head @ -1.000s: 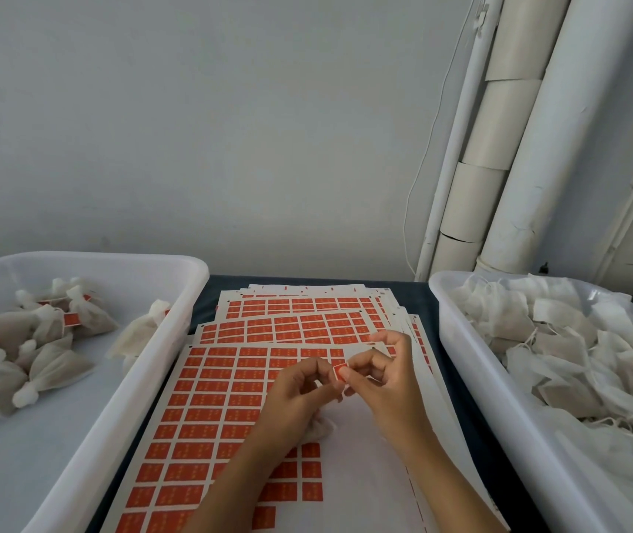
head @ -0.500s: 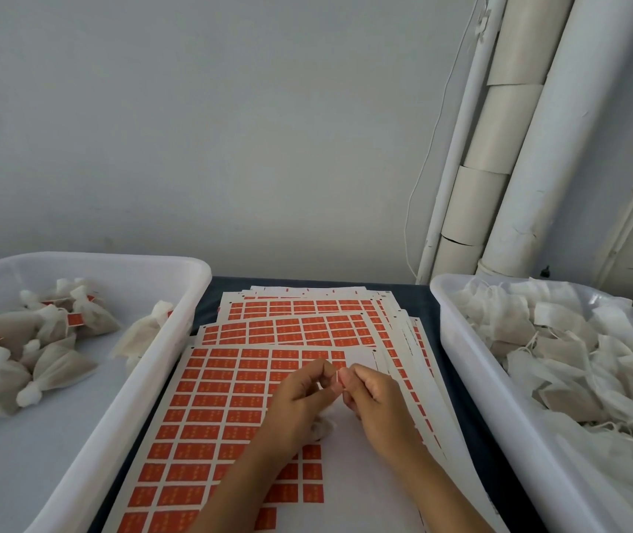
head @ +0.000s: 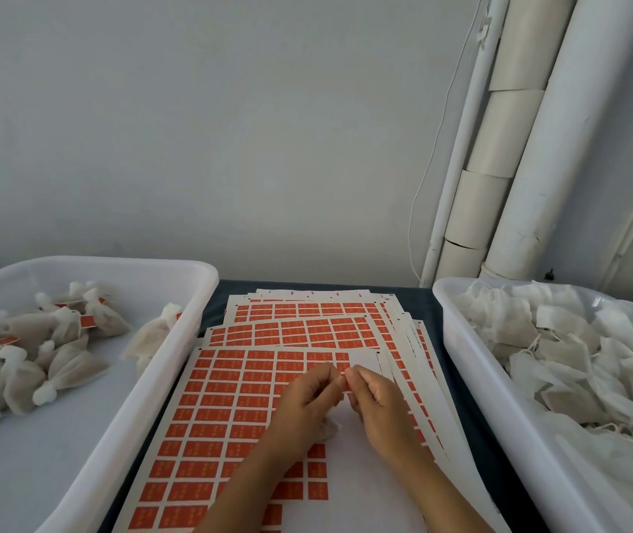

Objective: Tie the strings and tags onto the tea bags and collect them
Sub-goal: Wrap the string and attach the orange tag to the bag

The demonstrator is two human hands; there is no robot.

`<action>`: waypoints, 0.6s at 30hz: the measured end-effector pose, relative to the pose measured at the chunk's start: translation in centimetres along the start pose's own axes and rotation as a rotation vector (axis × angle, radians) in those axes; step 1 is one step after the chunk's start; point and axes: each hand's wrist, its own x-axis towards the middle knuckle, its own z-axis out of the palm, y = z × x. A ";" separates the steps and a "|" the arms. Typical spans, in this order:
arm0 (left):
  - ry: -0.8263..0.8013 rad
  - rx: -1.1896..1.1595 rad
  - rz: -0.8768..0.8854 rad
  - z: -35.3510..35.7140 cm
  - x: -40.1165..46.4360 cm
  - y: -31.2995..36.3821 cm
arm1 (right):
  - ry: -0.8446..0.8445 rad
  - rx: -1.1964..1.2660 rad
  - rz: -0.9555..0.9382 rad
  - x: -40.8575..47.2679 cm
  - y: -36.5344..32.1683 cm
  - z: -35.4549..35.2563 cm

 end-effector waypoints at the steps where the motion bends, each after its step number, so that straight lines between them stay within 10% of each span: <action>1: 0.007 0.002 -0.006 0.0 0.0 0.0 | -0.008 0.035 0.020 0.0 0.0 0.0; 12: 0.078 -0.236 -0.081 -1.6 0.5 1.2 | -0.324 -0.192 0.124 -0.3 -0.8 -0.3; 18: -0.029 0.220 -0.258 -4.1 0.3 1.8 | -0.474 -0.346 0.090 -0.1 -1.3 -0.5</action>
